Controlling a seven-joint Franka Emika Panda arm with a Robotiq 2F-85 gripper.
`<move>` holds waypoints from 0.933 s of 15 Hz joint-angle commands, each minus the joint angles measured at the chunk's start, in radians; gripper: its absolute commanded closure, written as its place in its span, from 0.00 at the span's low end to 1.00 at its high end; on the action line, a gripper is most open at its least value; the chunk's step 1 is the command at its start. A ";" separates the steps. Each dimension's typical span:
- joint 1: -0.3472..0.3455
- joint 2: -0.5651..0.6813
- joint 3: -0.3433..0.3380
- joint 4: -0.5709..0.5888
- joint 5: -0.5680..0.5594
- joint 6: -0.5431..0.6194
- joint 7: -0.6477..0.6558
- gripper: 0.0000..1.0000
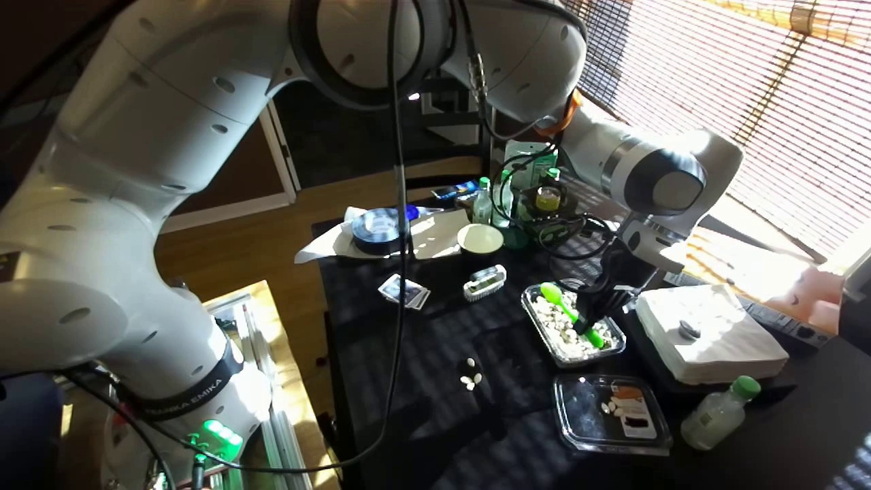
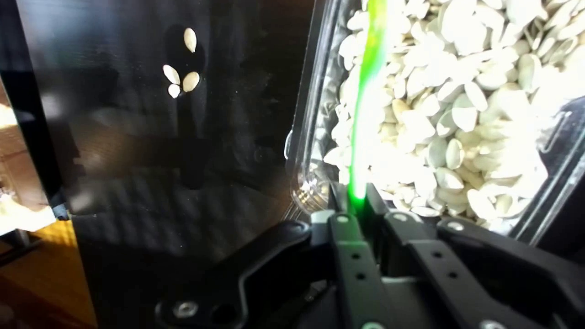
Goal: Pick up the spoon and put it back down
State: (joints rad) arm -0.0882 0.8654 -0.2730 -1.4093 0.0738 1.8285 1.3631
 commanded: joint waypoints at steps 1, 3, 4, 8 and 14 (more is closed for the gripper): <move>-0.028 0.080 0.004 0.133 -0.024 -0.067 0.020 0.98; -0.035 0.101 -0.002 0.167 -0.031 -0.082 0.022 0.98; -0.038 0.109 -0.006 0.180 -0.035 -0.086 0.024 0.98; -0.043 0.139 -0.020 0.227 -0.061 -0.111 0.042 0.65; -0.054 0.138 -0.014 0.238 -0.058 -0.091 0.079 0.31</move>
State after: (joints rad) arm -0.1296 0.9908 -0.2970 -1.2118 0.0264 1.7461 1.4118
